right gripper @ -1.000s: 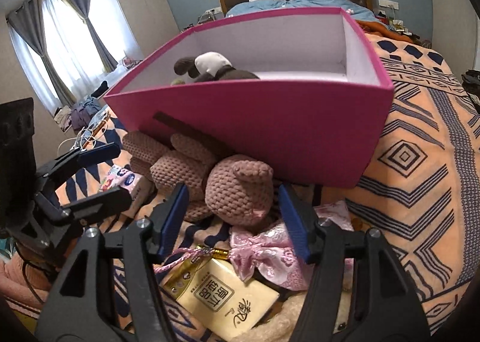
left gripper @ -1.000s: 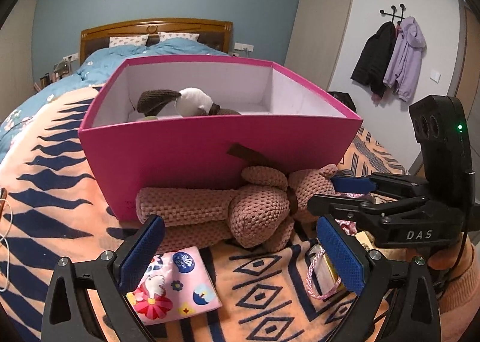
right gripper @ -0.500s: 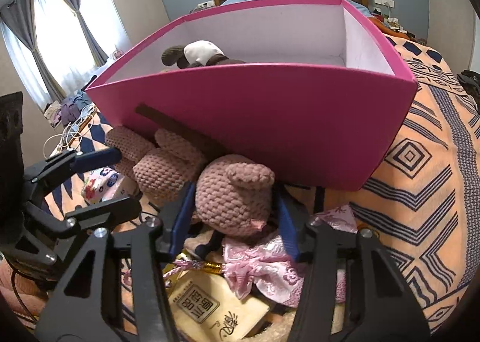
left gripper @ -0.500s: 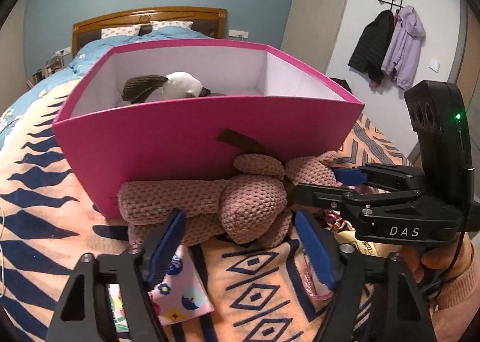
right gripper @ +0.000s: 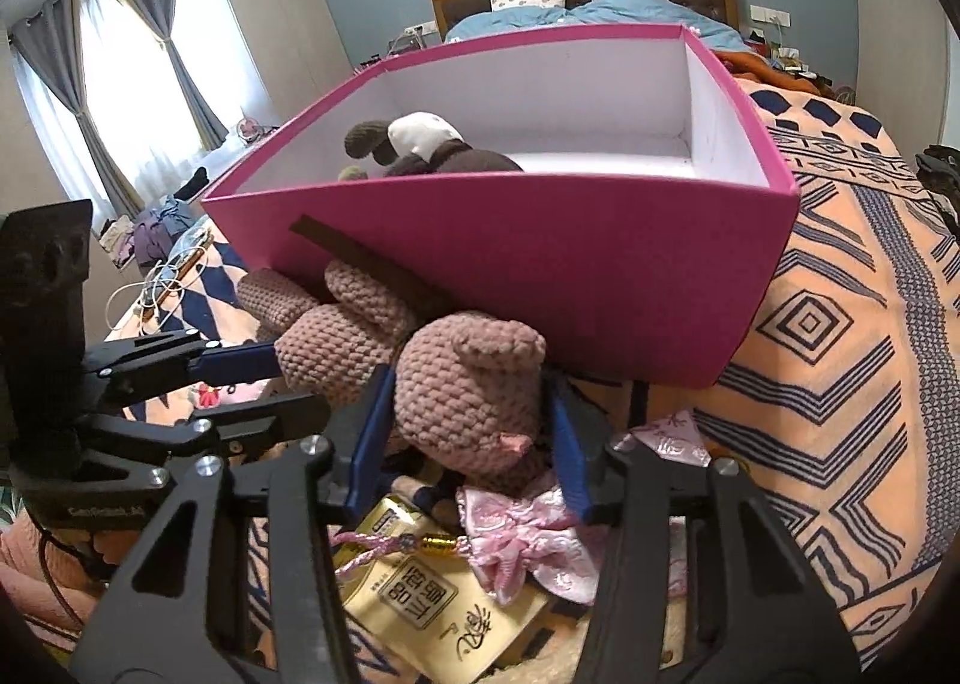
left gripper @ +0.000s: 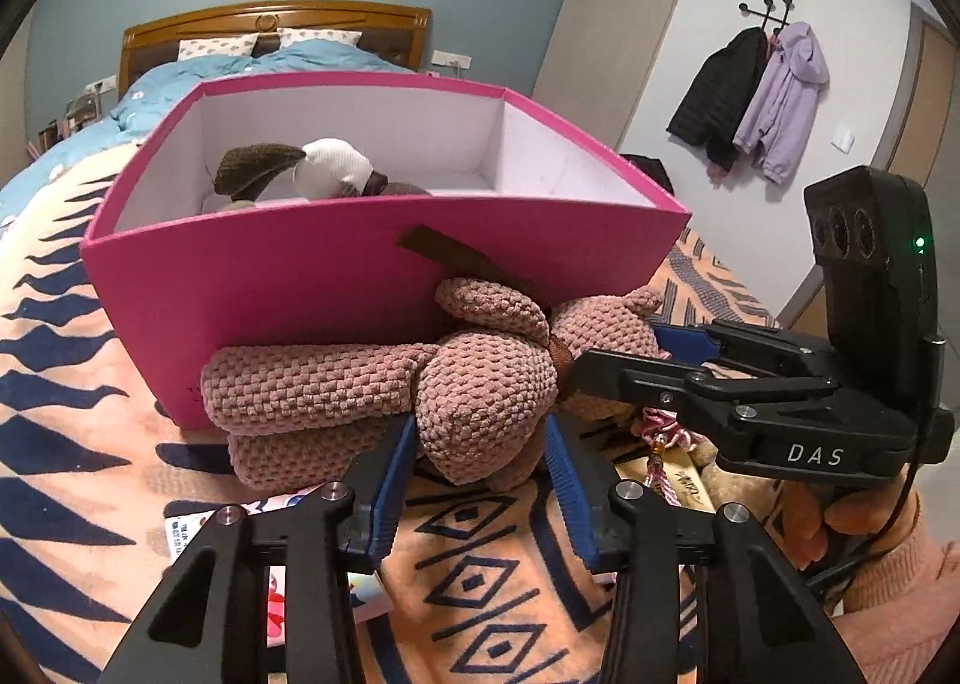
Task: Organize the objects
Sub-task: 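Grasp the pink knitted bunny with the right gripper and lift it, then carry the pink bunny over the box and open the right gripper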
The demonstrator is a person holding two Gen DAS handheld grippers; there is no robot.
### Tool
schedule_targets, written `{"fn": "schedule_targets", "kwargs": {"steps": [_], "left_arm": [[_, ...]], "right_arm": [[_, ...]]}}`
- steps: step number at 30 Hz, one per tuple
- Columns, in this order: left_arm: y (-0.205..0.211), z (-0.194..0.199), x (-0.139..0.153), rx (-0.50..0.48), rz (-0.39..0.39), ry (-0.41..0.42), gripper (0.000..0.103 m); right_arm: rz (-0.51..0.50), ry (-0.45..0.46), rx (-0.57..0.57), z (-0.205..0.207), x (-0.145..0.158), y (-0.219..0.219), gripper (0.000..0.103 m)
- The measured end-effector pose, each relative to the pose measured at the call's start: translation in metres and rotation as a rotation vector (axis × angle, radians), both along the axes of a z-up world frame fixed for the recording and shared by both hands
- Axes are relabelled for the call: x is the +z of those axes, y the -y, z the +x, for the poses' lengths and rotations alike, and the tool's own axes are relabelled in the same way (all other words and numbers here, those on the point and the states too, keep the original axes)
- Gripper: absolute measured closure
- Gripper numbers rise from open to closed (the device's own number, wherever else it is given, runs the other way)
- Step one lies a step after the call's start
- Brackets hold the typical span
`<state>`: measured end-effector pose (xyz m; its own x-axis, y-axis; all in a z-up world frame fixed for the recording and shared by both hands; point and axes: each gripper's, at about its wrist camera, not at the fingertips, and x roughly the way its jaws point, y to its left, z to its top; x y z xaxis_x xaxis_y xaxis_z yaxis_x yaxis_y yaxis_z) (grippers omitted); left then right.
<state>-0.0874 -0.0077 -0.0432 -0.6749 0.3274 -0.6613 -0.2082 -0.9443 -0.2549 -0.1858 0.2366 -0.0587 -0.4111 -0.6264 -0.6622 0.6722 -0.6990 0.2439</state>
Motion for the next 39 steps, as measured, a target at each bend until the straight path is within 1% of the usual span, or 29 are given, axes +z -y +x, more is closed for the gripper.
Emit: {"fn": "schedule_targets", "kwargs": {"steps": [5, 13, 16, 19, 25, 32, 39], "left_arm": [[-0.003, 0.006, 0.011, -0.018, -0.001, -0.021, 0.058], [-0.01, 0.017, 0.035, -0.047, -0.008, -0.073, 0.058], [-0.009, 0.026, 0.046, -0.048, -0.013, -0.101, 0.058], [-0.008, 0.026, 0.057, -0.045, -0.014, -0.12, 0.058], [-0.003, 0.03, 0.087, -0.044, -0.027, -0.188, 0.058], [0.005, 0.012, 0.115, -0.024, -0.065, -0.241, 0.058], [0.015, -0.016, 0.13, 0.011, -0.076, -0.259, 0.058]], "right_arm": [[-0.012, -0.015, 0.008, 0.007, 0.008, -0.004, 0.052], [-0.036, -0.065, 0.017, 0.022, 0.03, -0.012, 0.052], [-0.047, -0.095, 0.021, 0.028, 0.041, -0.015, 0.052], [-0.057, -0.124, 0.028, 0.032, 0.053, -0.017, 0.052], [-0.102, -0.171, 0.05, 0.033, 0.081, -0.017, 0.052], [-0.136, -0.22, 0.075, 0.017, 0.109, -0.006, 0.052], [-0.153, -0.25, 0.084, -0.011, 0.13, 0.011, 0.052]]}}
